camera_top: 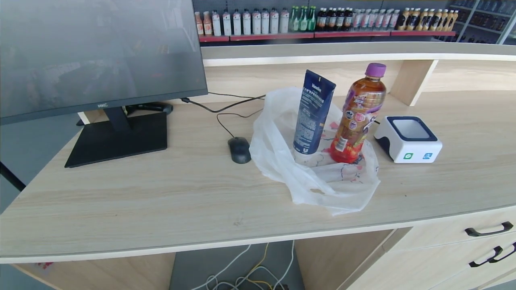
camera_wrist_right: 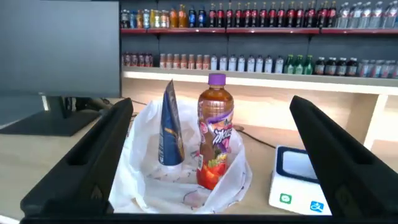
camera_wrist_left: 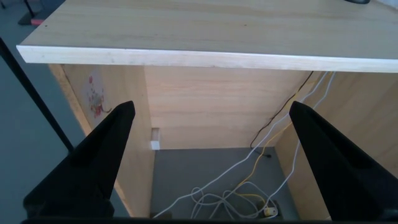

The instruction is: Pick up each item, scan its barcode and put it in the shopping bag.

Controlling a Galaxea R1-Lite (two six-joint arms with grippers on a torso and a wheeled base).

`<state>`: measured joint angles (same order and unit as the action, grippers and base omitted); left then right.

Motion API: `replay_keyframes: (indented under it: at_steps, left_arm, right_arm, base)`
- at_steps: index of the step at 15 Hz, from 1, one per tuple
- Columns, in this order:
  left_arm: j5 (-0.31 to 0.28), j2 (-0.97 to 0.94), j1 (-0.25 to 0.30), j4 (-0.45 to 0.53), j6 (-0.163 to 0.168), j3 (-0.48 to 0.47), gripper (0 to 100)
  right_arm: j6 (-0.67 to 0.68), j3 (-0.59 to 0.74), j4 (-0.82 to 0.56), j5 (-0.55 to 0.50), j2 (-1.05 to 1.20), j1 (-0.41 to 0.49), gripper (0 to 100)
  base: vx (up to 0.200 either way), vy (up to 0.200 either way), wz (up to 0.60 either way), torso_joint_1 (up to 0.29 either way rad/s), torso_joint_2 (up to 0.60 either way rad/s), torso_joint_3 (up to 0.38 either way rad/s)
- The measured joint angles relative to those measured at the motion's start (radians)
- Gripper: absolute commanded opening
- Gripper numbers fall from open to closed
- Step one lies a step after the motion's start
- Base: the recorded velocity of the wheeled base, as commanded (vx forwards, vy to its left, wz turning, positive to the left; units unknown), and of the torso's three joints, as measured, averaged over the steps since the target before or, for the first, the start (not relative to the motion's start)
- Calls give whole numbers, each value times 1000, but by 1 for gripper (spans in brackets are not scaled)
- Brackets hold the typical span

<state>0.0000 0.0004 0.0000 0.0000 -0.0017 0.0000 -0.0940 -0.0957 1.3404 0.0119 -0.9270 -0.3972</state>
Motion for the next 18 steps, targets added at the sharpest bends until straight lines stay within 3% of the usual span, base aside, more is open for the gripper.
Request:
replay_keyframes:
  at_steps: [3,9,12,14,16,18]
  left_arm:
    - [0,0,0,1,9,0,100]
    - [0,0,0,2,2,0,100]
    - [0,0,0,2,1,0,100]
    - [0,0,0,2,2,0,100]
    - [0,0,0,2,2,0,100]
    - [0,0,0,1,1,0,100]
  right_arm:
    - [-14,35,-504,8,246,-8,100]
    - [-85,85,-1098,52,597,-16,100]
    - [-85,91,-1294,58,745,-16,100]
    - [-81,91,-1314,58,793,21,100]
    - [-80,89,-1315,59,807,129,100]
    - [-55,88,-1317,104,813,320,100]
  base:
    - [0,0,0,0,0,0]
    - [0,0,0,0,0,0]
    - [0,0,0,0,0,0]
    - [0,0,0,0,0,0]
    - [0,0,0,0,0,0]
    - [0,0,0,0,0,0]
